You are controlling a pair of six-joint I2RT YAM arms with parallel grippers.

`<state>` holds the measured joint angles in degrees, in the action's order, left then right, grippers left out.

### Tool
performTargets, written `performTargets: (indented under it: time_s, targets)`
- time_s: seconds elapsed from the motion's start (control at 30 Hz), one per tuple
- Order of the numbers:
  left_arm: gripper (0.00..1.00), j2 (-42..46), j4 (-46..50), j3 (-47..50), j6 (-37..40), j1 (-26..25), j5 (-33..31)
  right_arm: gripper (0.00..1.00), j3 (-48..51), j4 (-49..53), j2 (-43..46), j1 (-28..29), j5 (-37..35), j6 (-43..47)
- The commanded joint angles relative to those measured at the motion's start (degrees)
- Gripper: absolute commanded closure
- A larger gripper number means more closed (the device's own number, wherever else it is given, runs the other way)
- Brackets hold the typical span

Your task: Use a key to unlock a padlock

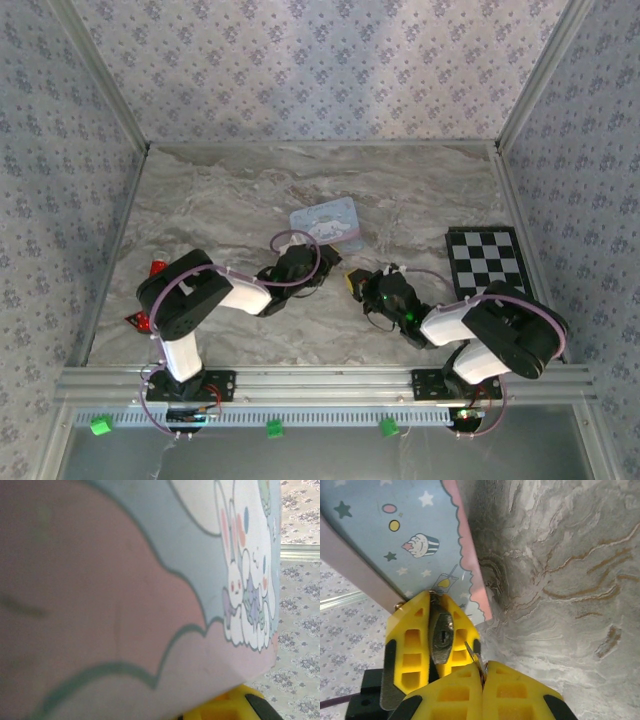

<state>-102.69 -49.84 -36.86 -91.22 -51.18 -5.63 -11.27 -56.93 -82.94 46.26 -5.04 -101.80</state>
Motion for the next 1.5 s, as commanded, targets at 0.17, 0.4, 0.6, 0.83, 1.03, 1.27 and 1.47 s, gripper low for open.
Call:
performTargets:
  time_s: [0.17,0.4,0.6,0.83,1.03,1.27,1.47]
  targets:
    - [1.00,-0.3,-5.6,-1.3,-1.0,-0.7,-0.2,1.00,1.3,-3.9,-0.7,-0.2,-1.0,-2.0]
    - [1.00,-0.6,-5.7,-1.3,-1.2,-0.8,-0.3,1.00,1.1,-3.6,-0.6,-0.3,-1.3,-2.4]
    - [1.00,-0.7,-6.7,-1.3,-1.3,-1.0,-0.2,1.00,1.1,-3.6,-0.7,-0.6,-1.6,-2.7]
    - [1.00,-0.8,-6.5,-1.3,-2.2,-1.7,0.0,1.00,1.1,-3.9,-0.7,-1.2,-1.3,-3.7]
    - [1.00,-1.0,-7.3,-1.1,-2.4,-1.9,0.0,1.00,0.9,-3.5,-0.8,-1.4,-1.2,-3.7]
    - [1.00,-0.8,-7.5,-1.0,-2.4,-2.1,-0.2,1.00,1.1,-3.8,-0.8,-1.8,-1.2,-3.9]
    - [1.00,-0.8,-7.9,-1.3,-2.3,-2.4,-0.5,1.00,0.6,-3.6,-0.9,-1.9,-0.6,-4.0]
